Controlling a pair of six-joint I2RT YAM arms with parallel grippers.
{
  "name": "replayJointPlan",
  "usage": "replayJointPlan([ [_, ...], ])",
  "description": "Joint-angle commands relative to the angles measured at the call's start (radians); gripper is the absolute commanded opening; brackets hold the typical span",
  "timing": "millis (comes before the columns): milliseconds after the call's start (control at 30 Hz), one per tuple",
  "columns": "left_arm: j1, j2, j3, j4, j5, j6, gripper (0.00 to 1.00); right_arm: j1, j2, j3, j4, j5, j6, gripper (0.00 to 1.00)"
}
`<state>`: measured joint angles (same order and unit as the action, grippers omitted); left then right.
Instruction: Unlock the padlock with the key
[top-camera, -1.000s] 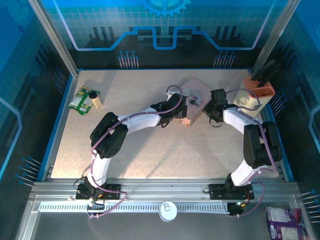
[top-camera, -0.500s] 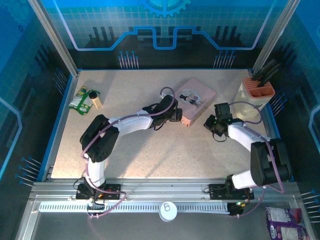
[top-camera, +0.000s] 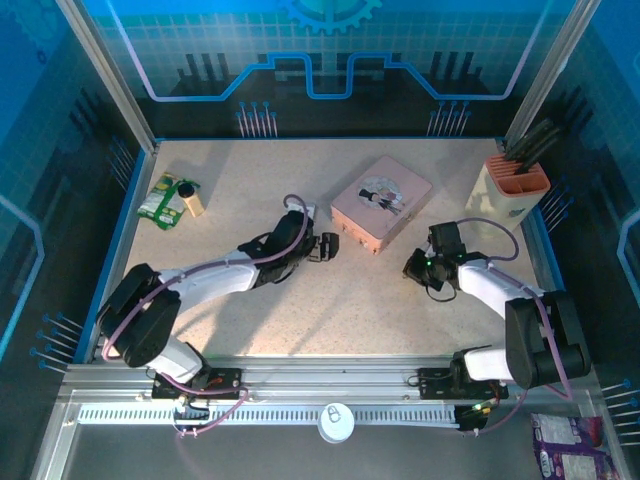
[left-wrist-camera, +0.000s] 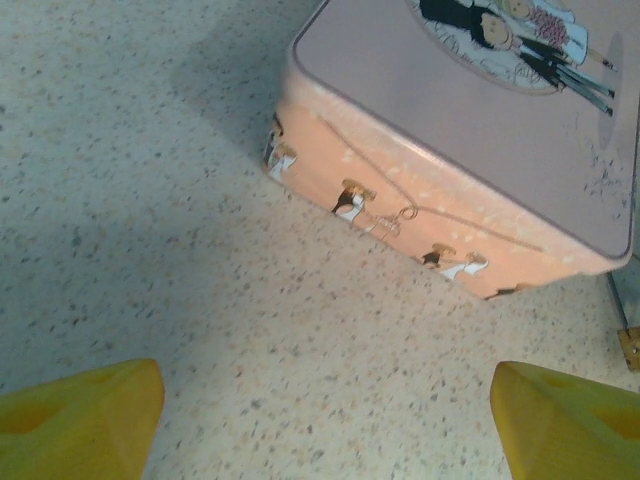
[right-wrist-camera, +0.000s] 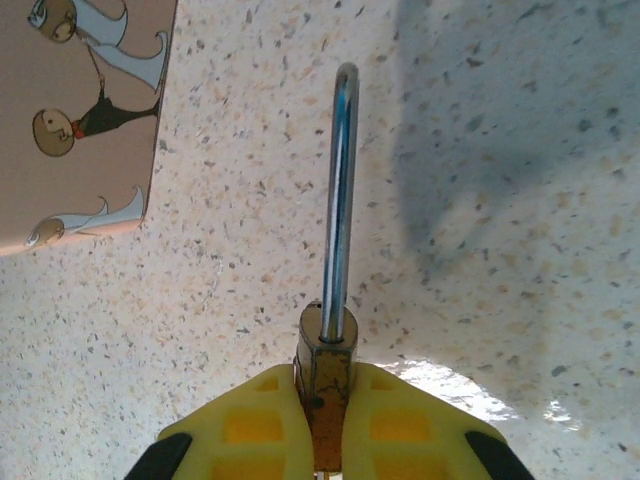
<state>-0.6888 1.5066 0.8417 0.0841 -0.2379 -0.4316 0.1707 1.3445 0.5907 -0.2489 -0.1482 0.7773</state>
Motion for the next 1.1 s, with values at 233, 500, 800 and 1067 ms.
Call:
replayJointPlan([
  [233,0.009,-0.104,-0.181,0.217,0.016,0.027,0.87,0.048,0.062,-0.014,0.006,-0.094,-0.029,0.04],
  [500,0.026,-0.138,-0.251,0.309,0.033,0.033,0.88,0.048,0.064,-0.041,0.02,-0.064,-0.006,0.19],
  [800,0.094,-0.218,-0.314,0.298,0.042,0.044,0.92,0.032,-0.066,-0.06,-0.063,0.003,-0.009,0.43],
  [1067,0.12,-0.275,-0.313,0.221,-0.032,0.111,0.99,0.016,-0.273,-0.061,-0.172,0.094,-0.05,0.89],
])
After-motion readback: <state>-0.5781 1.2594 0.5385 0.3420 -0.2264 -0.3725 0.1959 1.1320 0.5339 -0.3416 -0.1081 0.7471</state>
